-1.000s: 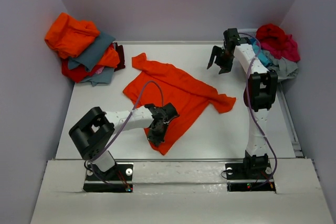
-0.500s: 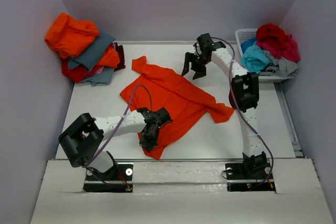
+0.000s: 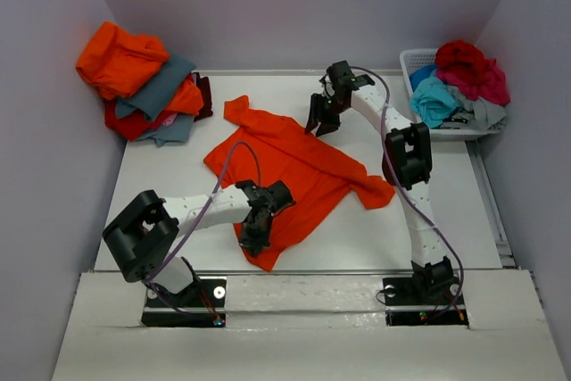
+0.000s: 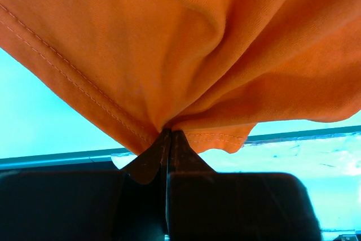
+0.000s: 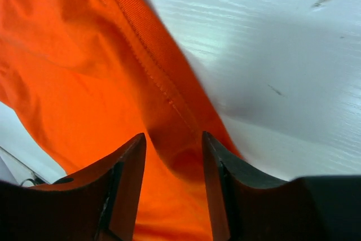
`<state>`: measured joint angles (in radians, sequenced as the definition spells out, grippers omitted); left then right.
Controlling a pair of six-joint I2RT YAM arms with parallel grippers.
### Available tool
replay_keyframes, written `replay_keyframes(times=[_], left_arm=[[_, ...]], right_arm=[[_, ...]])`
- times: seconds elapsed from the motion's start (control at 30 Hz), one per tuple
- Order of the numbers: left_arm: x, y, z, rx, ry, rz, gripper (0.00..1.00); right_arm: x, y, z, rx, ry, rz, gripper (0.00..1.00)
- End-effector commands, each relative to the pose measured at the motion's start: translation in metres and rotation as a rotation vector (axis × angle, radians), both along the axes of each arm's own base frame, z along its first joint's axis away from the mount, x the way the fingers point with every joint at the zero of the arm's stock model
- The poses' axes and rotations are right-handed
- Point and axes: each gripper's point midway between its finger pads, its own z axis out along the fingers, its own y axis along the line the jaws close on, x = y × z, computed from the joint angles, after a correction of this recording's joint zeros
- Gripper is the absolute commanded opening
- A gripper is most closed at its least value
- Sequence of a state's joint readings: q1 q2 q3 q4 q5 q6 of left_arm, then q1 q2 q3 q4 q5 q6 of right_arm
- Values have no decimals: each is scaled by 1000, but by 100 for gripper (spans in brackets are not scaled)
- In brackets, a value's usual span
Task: Fold and stack the t-shirts
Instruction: Flatten the tshirt out
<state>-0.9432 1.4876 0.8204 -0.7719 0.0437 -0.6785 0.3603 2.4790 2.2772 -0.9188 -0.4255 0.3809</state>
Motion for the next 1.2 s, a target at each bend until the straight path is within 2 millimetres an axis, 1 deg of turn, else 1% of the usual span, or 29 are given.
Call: replay_keyframes(times=[0.0, 0.03, 0.1, 0.13, 0.17, 0.33, 0.4, 0.47, 0.5, 0.53, 0.6, 0.63, 0.67, 0.7, 0.73, 0.87, 0.9, 0.93, 0.97, 1.0, 1.03, 1.1, 1.13, 1.17], left_arm=[[3, -2, 7, 15, -7, -16, 6], [3, -2, 7, 15, -7, -16, 6], [3, -1, 7, 15, -5, -21, 6], [2, 0, 6, 20, -4, -22, 6], [2, 1, 5, 21, -3, -24, 6], [1, 1, 5, 20, -2, -24, 6], [-1, 2, 5, 21, 3, -22, 6], [-2, 3, 3, 19, 7, -21, 6], [-3, 4, 3, 20, 8, -21, 6], [-3, 5, 3, 20, 8, -22, 6], [-4, 6, 2, 23, 12, -24, 6], [-5, 6, 2, 21, 12, -25, 6], [-5, 7, 2, 23, 12, -27, 6], [-5, 7, 2, 21, 12, -28, 6], [-6, 8, 2, 25, 15, -31, 6], [-7, 10, 1, 30, 18, -44, 6], [-6, 10, 1, 29, 17, -45, 6], [-6, 10, 1, 29, 17, -47, 6], [-6, 10, 0, 32, 19, -48, 6], [-6, 10, 1, 32, 19, -54, 6], [-6, 10, 0, 34, 21, -57, 6], [-4, 9, 1, 35, 17, -62, 6], [-5, 10, 1, 36, 18, -70, 6], [-5, 10, 1, 39, 19, -74, 6]], right_arm=[[15, 1, 10, 12, -60, 0, 38], [14, 1, 8, 12, -56, 1, 29], [14, 1, 10, 14, -65, 3, 23], [13, 1, 11, 12, -64, 6, 17], [12, 1, 11, 14, -64, 9, 15], [11, 1, 6, 13, -52, 12, 7], [12, -3, 4, -13, -56, -1, 7], [18, -15, 3, -54, -65, -35, 7], [18, -17, 3, -64, -64, -48, 7], [24, -30, 4, -71, -61, -77, 7], [30, -43, 7, -84, -64, -118, 7], [34, -57, 7, -92, -60, -148, 7], [38, -67, 11, -97, -64, -175, 7], [40, -75, 9, -102, -58, -191, 7], [44, -91, 10, -111, -56, -226, 7], [49, -119, 17, -128, -63, -279, 7], [51, -130, 20, -136, -67, -304, 7], [50, -131, 19, -138, -63, -304, 7], [52, -141, 23, -150, -73, -325, 7], [52, -149, 22, -160, -68, -341, 7], [52, -151, 23, -165, -70, -344, 7], [53, -164, 26, -166, -70, -367, 7], [53, -166, 28, -176, -74, -371, 7], [52, -173, 27, -188, -70, -385, 7]])
